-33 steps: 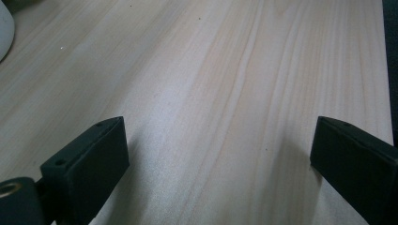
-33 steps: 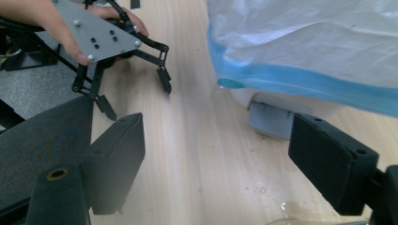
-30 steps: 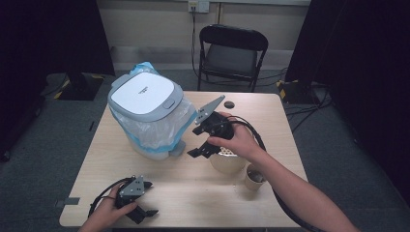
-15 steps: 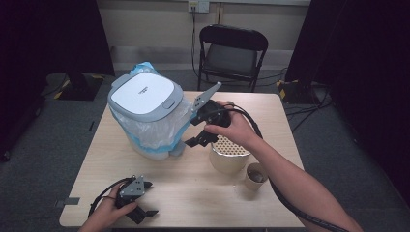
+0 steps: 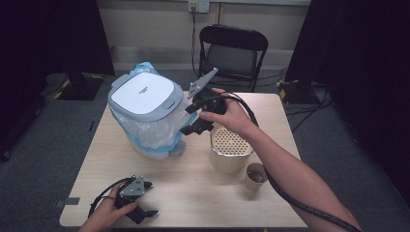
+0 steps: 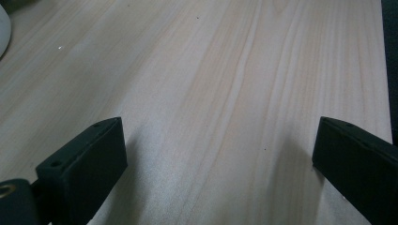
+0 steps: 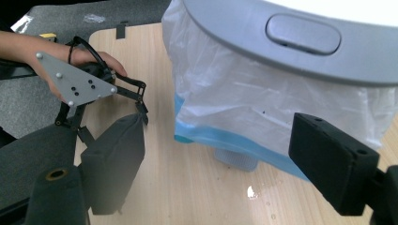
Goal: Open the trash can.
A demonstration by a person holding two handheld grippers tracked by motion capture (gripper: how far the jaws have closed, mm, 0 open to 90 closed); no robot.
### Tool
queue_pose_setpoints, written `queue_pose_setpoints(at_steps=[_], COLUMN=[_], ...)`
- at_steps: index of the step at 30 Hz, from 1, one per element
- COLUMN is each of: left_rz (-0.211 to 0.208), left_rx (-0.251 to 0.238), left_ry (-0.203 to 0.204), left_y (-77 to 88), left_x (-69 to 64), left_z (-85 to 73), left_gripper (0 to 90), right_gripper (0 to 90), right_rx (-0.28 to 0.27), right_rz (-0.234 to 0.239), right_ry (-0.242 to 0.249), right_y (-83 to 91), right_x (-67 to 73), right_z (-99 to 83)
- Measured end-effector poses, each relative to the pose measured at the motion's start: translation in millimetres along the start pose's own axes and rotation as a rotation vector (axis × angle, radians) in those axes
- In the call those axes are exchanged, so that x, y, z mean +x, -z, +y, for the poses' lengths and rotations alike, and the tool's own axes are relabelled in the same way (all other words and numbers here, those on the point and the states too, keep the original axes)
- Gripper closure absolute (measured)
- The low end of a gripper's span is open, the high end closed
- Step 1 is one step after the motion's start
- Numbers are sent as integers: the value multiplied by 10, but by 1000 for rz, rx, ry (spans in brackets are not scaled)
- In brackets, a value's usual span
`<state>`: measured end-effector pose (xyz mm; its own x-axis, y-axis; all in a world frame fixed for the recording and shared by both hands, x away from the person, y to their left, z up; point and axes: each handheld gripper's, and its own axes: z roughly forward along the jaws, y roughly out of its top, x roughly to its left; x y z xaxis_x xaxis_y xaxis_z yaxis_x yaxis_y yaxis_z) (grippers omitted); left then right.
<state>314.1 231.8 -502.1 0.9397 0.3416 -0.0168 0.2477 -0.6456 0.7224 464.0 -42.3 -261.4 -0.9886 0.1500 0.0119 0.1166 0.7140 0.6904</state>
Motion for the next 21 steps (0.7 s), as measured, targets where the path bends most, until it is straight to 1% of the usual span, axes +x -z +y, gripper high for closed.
queue_pose_setpoints(at_steps=[6,7,8,10,12,14,19,21], left_rz=[0,0,1,-2,-4,-3,-3,-4], left_rx=[0,0,0,1,13,13,13,13], left_ry=[0,0,1,-2,-9,-9,-9,-9], left_y=[0,0,0,-2,-5,-6,-6,-6], left_x=[0,0,-1,1,-3,-3,-3,-3], left_z=[0,0,0,0,5,5,5,5], left_gripper=[27,27,27,19,5,0,0,0], right_gripper=[185,185,185,185,184,184,183,182], right_rx=[5,-4,-2,-6,-5,-7,-15,-20], right_rz=[0,-1,1,3,0,0,2,2], right_ry=[-3,15,4,1,8,7,21,17], right_y=[-6,-13,-10,-9,-11,-22,-73,-95], right_x=[-31,-56,-53,-57,-69,-82,-118,-127], right_z=[67,96,109,124,173,203,267,288])
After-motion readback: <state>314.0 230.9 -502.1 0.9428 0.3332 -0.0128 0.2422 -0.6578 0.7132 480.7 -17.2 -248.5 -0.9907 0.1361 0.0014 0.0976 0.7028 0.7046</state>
